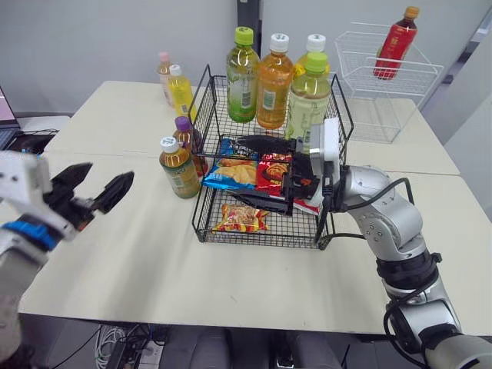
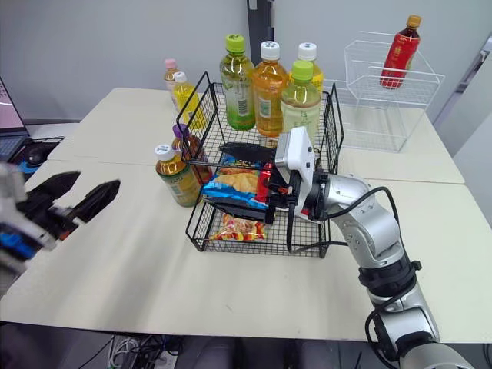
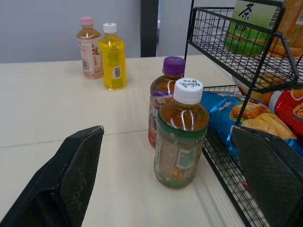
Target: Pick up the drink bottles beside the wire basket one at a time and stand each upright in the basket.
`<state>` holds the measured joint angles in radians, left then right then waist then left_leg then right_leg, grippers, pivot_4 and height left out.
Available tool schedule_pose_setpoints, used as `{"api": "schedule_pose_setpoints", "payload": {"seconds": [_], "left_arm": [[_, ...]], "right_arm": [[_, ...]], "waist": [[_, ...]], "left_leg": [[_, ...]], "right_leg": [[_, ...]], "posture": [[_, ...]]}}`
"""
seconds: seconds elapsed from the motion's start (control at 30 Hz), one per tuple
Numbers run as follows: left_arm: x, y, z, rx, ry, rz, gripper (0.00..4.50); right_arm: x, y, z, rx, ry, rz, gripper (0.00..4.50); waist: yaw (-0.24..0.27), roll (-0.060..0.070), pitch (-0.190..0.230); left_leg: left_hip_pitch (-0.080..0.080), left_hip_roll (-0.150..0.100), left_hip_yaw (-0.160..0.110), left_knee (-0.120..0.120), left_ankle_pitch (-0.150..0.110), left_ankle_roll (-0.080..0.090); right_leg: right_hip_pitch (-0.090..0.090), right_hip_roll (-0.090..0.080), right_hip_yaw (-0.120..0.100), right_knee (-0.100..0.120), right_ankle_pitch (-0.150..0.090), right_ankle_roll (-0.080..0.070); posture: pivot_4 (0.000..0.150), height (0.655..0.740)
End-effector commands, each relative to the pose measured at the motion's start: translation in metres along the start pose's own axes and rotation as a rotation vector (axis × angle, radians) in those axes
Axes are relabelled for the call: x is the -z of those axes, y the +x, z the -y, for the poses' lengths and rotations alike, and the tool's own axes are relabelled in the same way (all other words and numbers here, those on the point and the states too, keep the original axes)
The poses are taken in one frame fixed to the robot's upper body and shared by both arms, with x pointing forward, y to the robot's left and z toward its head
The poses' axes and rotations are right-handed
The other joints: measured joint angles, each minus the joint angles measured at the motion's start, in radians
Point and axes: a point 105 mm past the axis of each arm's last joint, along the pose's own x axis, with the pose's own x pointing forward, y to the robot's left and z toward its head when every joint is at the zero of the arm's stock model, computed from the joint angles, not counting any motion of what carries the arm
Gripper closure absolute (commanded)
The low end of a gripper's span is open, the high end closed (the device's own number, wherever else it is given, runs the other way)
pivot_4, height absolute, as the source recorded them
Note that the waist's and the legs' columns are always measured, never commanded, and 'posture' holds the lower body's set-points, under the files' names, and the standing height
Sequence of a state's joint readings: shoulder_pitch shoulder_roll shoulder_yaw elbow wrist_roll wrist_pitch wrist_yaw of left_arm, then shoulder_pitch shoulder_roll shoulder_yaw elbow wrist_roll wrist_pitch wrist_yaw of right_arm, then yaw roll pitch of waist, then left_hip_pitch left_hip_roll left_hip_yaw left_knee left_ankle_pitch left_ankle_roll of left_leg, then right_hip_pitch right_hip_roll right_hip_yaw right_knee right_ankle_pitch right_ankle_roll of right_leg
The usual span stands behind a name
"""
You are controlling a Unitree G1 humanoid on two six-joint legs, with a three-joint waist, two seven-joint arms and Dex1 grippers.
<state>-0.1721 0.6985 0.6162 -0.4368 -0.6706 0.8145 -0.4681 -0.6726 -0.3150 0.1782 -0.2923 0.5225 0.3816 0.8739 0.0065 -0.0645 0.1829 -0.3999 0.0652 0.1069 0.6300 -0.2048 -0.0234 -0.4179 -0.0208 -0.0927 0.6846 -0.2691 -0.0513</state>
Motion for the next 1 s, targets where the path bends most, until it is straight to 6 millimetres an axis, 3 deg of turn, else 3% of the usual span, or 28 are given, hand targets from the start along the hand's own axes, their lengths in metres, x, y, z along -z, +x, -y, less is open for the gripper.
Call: {"api": "schedule_pose_setpoints", "payload": {"seconds": [0.03, 0.2, 0.37, 0.83, 1.0], "left_arm": [[-0.001, 0.025, 0.005, 0.030, 0.034, 0.025, 0.02], [0.002, 0.058, 0.012, 0.055, 0.042, 0.037, 0.02], [0.002, 0.079, 0.019, 0.085, 0.070, 0.040, 0.02], [0.009, 0.095, 0.022, 0.101, 0.109, 0.035, 0.02], [0.010, 0.097, 0.018, 0.098, 0.110, 0.035, 1.19]], "right_arm": [[-0.014, -0.003, 0.001, 0.038, -0.071, 0.029, 0.00], [-0.016, -0.007, 0.002, 0.075, -0.087, 0.016, 0.00], [-0.017, -0.011, 0.003, 0.101, -0.097, 0.000, 0.00], [-0.018, -0.015, 0.003, 0.122, -0.102, -0.017, 0.00], [-0.019, -0.015, 0.003, 0.124, -0.102, -0.014, 0.00]], "waist": [[-0.003, 0.000, 0.000], [-0.006, 0.000, 0.000], [-0.009, 0.000, 0.000], [-0.008, 0.000, 0.000], [-0.009, 0.000, 0.000]], "left_leg": [[0.000, 0.000, 0.000, 0.000, 0.000, 0.000], [-0.001, 0.000, 0.001, -0.001, 0.000, 0.000], [-0.001, 0.000, 0.002, -0.001, 0.000, 0.000], [-0.001, 0.000, 0.002, -0.001, 0.000, 0.000], [-0.001, 0.000, 0.002, -0.001, 0.000, 0.000]], "right_leg": [[0.000, 0.000, 0.000, 0.000, 0.000, 0.000], [-0.001, 0.000, 0.000, -0.002, 0.000, 0.000], [-0.001, 0.000, 0.000, -0.002, 0.000, 0.001], [-0.001, 0.000, 0.000, -0.002, 0.000, 0.001], [-0.001, 0.000, 0.000, -0.002, 0.000, 0.001]], "posture": [[0.150, 0.7400], [0.150, 0.7400], [0.150, 0.7400], [0.150, 0.7400], [0.150, 0.7400]]}}
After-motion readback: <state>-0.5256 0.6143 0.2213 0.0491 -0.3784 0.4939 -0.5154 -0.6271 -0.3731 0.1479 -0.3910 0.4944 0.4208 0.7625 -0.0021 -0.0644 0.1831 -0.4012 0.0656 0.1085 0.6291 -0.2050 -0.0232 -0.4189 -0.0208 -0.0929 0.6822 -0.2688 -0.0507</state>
